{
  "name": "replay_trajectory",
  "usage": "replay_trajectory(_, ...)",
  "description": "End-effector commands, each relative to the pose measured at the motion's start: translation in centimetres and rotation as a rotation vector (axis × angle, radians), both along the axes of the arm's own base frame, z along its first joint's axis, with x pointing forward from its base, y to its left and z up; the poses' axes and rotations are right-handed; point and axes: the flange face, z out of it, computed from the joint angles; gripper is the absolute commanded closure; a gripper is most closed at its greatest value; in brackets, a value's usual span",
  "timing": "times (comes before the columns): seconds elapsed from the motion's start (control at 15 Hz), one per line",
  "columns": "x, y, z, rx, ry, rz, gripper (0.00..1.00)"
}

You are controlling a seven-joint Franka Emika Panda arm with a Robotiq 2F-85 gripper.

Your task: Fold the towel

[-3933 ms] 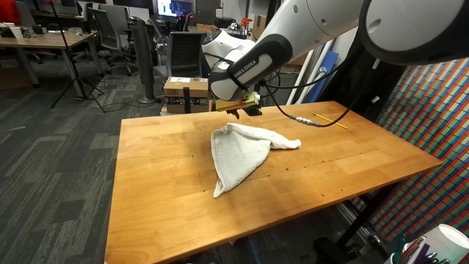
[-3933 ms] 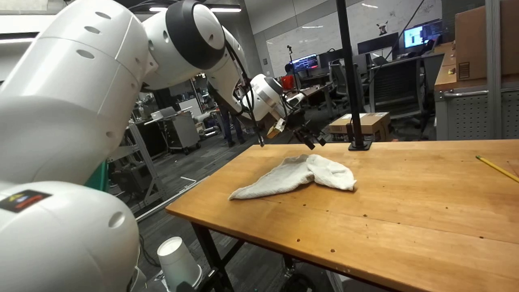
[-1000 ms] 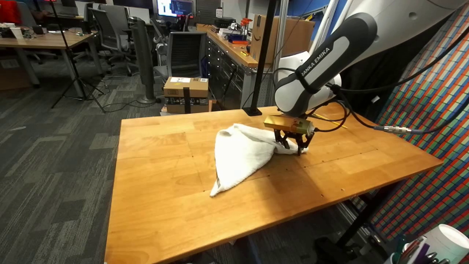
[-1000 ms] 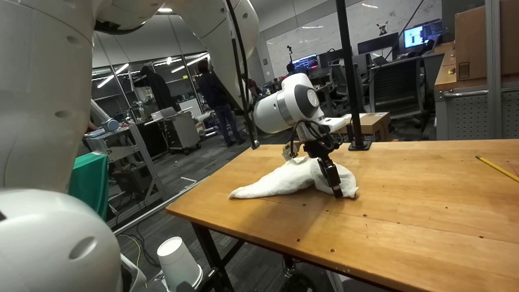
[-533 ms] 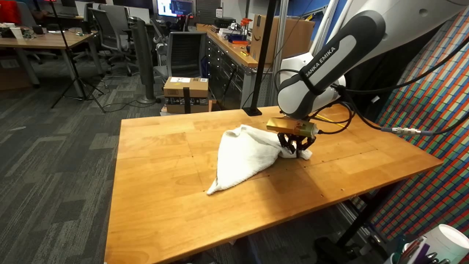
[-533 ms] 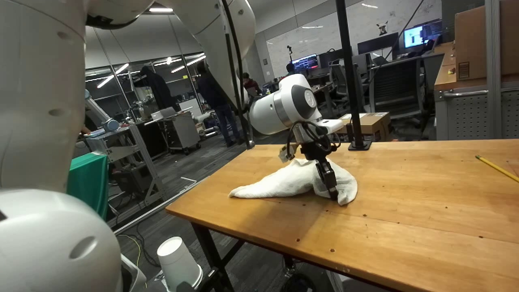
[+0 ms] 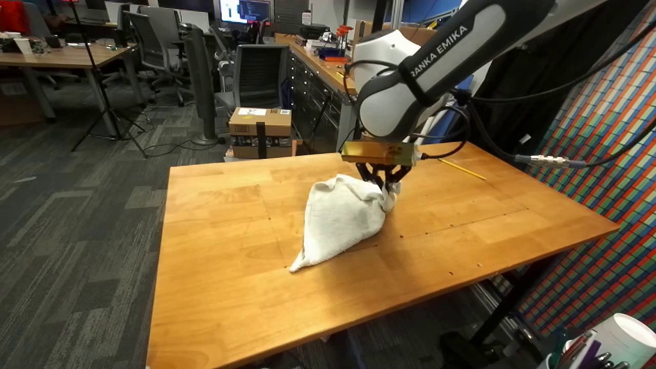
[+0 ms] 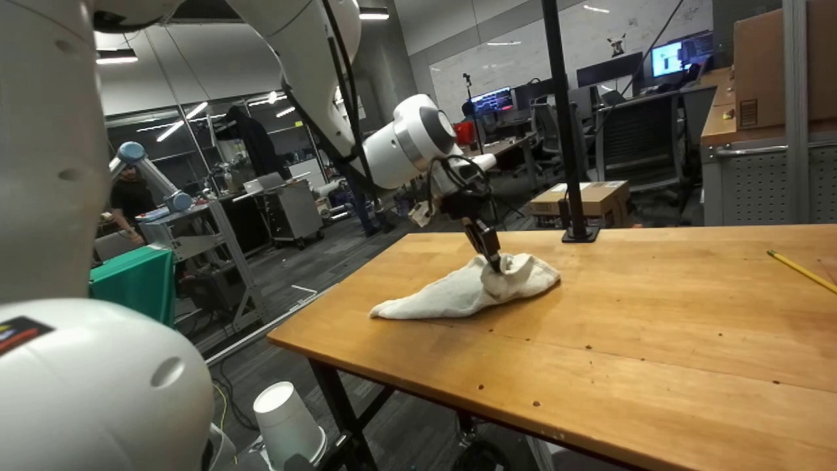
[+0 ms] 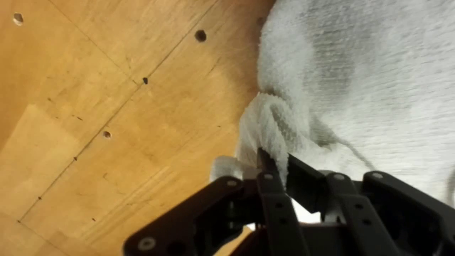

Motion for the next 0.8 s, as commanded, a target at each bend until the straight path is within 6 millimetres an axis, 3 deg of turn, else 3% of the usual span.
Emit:
replay_trajectory(0.0, -0.4, 5.7, 3.4, -0.048, -0.018, 0.111, 0.93)
replay_trajectory(0.33, -1.9, 12.3, 4.9, -0.074, -0.006, 0.243, 0.93)
replay_trajectory(0.73, -3.6, 16.5, 5.4, -0.102, 0.0, 0.336, 0.93)
